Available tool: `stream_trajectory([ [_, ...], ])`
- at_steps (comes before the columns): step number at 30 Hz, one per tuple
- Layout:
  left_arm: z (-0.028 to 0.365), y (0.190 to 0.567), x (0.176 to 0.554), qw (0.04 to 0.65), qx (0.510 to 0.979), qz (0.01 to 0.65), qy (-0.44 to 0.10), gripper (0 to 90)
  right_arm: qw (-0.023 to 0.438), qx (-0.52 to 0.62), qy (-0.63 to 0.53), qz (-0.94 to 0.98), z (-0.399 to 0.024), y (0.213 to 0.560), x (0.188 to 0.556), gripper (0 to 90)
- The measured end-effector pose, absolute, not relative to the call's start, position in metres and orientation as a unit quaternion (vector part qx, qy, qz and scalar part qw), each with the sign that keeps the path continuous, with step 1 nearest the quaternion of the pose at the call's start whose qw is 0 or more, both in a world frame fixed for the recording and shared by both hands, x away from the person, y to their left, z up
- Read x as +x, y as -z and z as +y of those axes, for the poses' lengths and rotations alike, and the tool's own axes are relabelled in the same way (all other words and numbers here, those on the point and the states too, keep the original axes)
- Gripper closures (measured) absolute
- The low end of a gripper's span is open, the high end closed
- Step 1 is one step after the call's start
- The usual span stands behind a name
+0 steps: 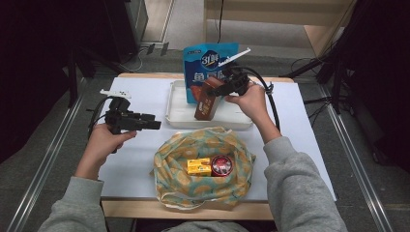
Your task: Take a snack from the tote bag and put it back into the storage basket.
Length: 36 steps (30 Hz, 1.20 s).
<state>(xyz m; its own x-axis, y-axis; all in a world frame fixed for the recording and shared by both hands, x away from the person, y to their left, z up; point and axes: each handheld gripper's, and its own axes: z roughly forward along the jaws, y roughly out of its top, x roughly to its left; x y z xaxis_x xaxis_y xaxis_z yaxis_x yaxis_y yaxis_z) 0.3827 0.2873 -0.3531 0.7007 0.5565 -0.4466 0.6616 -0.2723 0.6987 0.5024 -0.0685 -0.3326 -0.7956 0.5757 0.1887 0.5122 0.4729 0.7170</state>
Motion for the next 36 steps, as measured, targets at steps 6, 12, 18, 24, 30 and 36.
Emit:
stream_trajectory([
  [6, 0.287, 0.353, 0.383, 0.465, 0.796, 0.383, 0.056, 39.3, 0.037, 0.323, -0.408, 0.853, -0.078, 0.335, 0.498, 45.0],
  [12, 0.287, 0.353, 0.383, 0.465, 0.796, 0.383, 0.057, 39.3, 0.037, 0.325, -0.406, 0.853, -0.086, 0.337, 0.494, 45.1],
  [18, 0.287, 0.354, 0.383, 0.464, 0.796, 0.384, 0.056, 39.3, 0.038, 0.326, -0.408, 0.852, -0.094, 0.34, 0.49, 45.1],
  [24, 0.287, 0.354, 0.383, 0.465, 0.796, 0.384, 0.056, 39.3, 0.036, 0.329, -0.406, 0.852, -0.099, 0.342, 0.487, 45.2],
  [30, 0.286, 0.355, 0.384, 0.465, 0.797, 0.381, 0.058, 39.3, 0.035, 0.331, -0.414, 0.847, -0.105, 0.346, 0.484, 45.2],
  [36, 0.286, 0.354, 0.384, 0.465, 0.797, 0.381, 0.058, 39.3, 0.03, 0.335, -0.42, 0.843, -0.113, 0.351, 0.482, 45.3],
])
